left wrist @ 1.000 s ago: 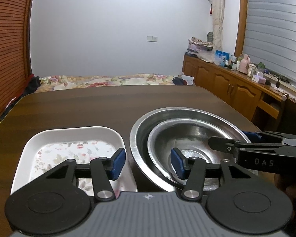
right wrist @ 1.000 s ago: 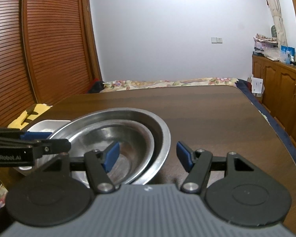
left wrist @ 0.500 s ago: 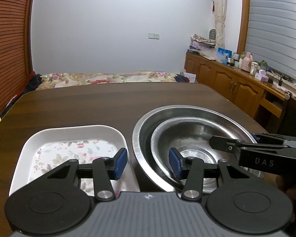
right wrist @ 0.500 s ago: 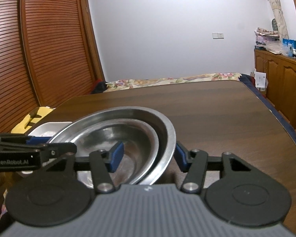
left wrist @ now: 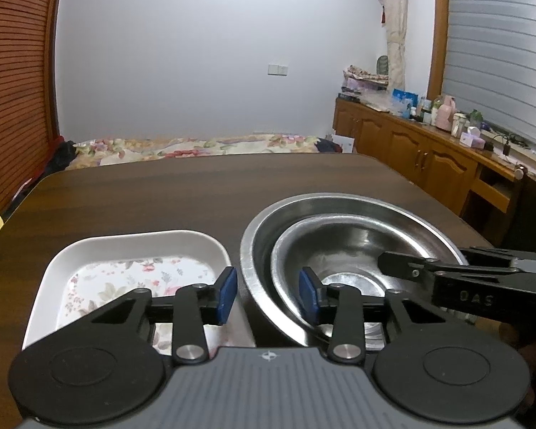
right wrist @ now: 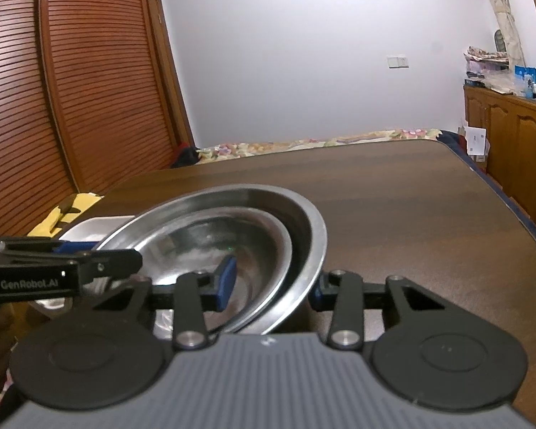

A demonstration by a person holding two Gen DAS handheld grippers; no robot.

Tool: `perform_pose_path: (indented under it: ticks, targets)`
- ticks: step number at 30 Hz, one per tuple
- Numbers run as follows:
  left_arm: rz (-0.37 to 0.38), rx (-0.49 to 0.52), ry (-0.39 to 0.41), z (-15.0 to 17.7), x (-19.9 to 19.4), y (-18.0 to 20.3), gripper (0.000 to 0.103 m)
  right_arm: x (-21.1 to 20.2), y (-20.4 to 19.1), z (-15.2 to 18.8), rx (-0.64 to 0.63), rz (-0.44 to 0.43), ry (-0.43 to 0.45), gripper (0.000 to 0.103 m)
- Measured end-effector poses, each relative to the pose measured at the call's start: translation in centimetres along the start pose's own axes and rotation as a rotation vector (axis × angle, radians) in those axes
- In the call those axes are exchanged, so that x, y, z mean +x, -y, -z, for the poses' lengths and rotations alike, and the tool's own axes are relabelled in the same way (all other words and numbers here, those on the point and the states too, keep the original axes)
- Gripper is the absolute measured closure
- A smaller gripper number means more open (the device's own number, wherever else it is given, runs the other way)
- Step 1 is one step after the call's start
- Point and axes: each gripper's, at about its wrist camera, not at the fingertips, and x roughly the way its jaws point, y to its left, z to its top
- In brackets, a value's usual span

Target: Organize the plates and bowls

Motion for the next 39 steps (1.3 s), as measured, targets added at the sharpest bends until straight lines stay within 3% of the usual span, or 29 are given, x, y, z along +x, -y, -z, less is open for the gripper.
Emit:
perform_pose_path:
  ticks: [8,19,39]
  targets:
    - [0.018,-0.033,-0.006,-0.4,-0.4,0.1,0.066,-0.2,0.6,0.0,0.039,-0.009,0.010,0.070]
    - [0.031,-0.030,0.029,-1.9,-2.0,0.3,0.066,-1.0,0.9,-1.6,0.111,-0.010,0.056,0.071]
    - [-0.045,-0.105,0.072,-3.3,-5.7,-5.0,0.066,0.7,-3.3,-3.8,0.080,-0.080,0.026,0.071]
